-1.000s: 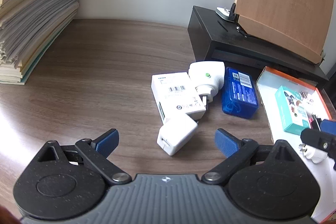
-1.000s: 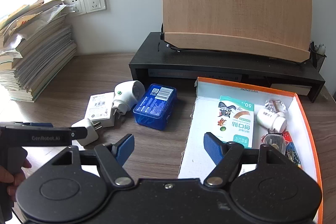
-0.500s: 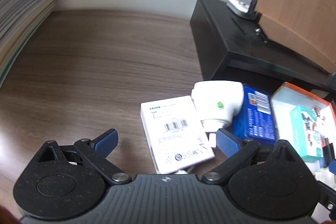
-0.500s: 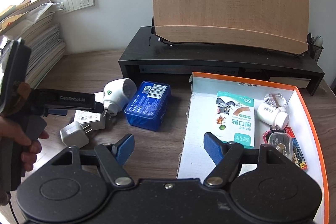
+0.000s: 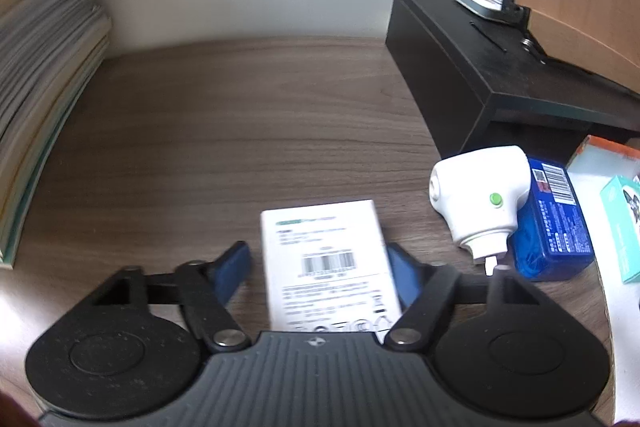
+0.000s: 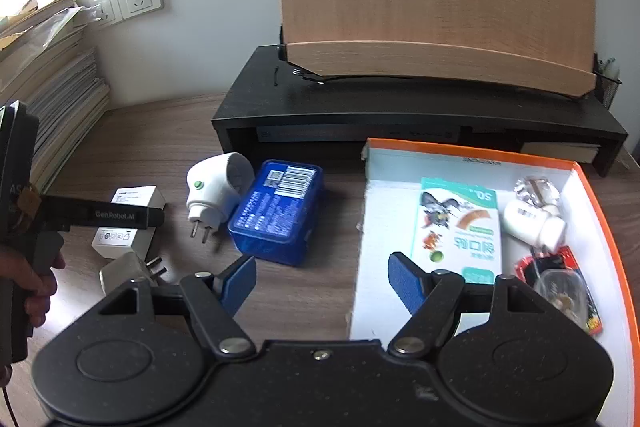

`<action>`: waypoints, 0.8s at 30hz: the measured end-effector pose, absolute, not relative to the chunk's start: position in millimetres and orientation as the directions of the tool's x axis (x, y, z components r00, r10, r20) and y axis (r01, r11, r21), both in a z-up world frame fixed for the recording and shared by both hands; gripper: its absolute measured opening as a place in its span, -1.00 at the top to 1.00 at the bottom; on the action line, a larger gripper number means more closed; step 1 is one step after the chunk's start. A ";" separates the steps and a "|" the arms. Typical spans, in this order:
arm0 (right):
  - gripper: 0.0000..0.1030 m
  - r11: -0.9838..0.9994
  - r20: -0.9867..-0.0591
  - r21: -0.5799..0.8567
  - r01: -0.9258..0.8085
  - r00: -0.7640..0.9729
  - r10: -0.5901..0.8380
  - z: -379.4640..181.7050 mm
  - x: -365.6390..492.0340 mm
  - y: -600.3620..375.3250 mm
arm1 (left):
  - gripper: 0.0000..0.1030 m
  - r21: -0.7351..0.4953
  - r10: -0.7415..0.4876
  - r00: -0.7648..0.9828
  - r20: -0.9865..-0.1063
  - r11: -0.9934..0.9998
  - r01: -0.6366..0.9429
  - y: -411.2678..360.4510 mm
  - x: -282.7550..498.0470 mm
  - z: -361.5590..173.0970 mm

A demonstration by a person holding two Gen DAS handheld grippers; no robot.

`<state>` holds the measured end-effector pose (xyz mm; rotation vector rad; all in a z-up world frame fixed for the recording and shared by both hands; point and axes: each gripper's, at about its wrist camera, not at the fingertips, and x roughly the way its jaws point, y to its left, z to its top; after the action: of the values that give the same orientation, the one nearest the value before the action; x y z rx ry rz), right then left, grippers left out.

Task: Organize rigid objects
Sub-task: 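Grasp the white adapter box with the left tool while the right tool grasps the blue tin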

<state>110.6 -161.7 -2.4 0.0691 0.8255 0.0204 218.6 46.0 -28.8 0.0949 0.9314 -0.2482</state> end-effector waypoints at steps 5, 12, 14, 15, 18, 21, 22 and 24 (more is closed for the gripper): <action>-0.67 0.994 -0.738 0.105 -0.002 0.671 0.079 -5.3 135.7 -149.0 | -0.15 -0.065 -0.200 0.587 -0.784 0.968 0.242 55.4 210.4 -26.0; -0.67 0.991 -0.770 0.131 0.033 0.633 0.081 -22.8 178.1 -134.5 | -0.15 -0.094 -0.219 0.624 -0.750 0.969 0.226 72.4 193.8 -10.5; -0.67 0.993 -0.784 0.113 0.045 0.617 0.061 -28.2 189.3 -128.8 | -0.15 -0.096 -0.220 0.633 -0.743 0.970 0.224 75.9 188.4 -6.8; -0.67 0.994 -0.793 0.099 0.056 0.608 0.045 -31.4 194.5 -126.4 | -0.15 -0.097 -0.219 0.636 -0.740 0.970 0.221 77.4 185.8 -5.2; -0.66 0.993 -0.813 0.077 0.086 0.583 0.012 -41.6 206.8 -123.0 | -0.15 -0.097 -0.223 0.642 -0.734 0.969 0.226 77.8 180.1 -2.7; -0.53 0.992 -0.825 0.072 0.099 0.565 0.003 -51.8 215.2 -122.7 | -0.15 -0.109 -0.237 0.641 -0.730 0.966 0.233 76.1 176.2 -2.5; -0.45 0.992 -0.827 0.068 0.104 0.562 -0.003 -53.6 216.4 -122.7 | -0.15 -0.108 -0.237 0.642 -0.729 0.966 0.235 75.1 174.7 -1.8; -0.45 0.993 -0.821 0.060 0.099 0.571 -0.007 -53.0 214.1 -122.4 | -0.15 -0.114 -0.245 0.642 -0.726 0.964 0.240 73.8 170.7 0.3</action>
<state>214.1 -122.4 -53.0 0.1030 0.9616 -0.0623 170.7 73.8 0.3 -0.0074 0.8284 -0.2762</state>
